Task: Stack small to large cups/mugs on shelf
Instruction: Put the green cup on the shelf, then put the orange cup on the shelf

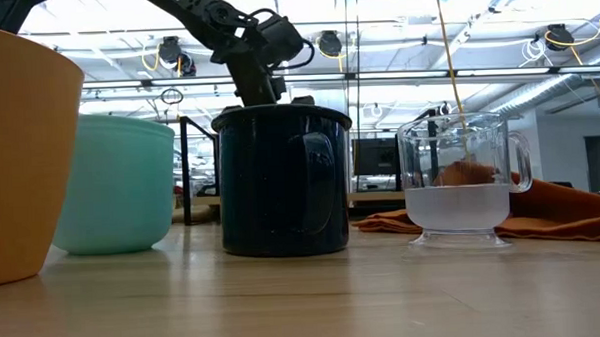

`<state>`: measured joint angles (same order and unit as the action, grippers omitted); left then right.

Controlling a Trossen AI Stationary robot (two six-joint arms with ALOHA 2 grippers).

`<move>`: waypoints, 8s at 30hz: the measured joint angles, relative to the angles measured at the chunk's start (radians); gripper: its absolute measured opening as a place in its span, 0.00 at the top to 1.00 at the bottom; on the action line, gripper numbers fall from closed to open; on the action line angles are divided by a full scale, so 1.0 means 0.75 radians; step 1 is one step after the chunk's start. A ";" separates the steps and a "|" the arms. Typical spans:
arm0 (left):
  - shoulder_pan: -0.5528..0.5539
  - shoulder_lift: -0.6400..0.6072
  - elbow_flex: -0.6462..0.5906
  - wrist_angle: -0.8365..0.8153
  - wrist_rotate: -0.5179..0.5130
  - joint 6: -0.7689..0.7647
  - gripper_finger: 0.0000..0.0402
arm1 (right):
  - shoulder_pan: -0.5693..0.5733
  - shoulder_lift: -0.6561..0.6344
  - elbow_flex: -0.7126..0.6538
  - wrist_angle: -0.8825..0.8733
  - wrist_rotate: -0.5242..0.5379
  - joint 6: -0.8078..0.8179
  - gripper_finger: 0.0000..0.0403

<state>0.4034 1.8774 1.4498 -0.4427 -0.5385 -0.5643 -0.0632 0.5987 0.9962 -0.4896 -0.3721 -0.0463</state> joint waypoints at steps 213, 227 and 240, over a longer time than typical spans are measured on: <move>-1.384 -0.474 -0.069 -0.734 0.671 -0.592 0.51 | 0.052 0.274 -0.158 0.639 0.075 0.044 0.51; -1.459 -0.324 -0.070 -0.810 0.704 -0.636 0.51 | 0.052 0.278 -0.158 0.699 0.075 0.042 0.51; -1.473 -0.321 -0.069 -0.787 0.660 -0.555 0.51 | 0.052 0.278 -0.158 0.697 0.075 0.046 0.51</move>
<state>-0.7013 1.6371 1.3979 -1.0330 -0.0435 -0.9804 -0.0242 0.8074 0.8780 0.0334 -0.3161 -0.0120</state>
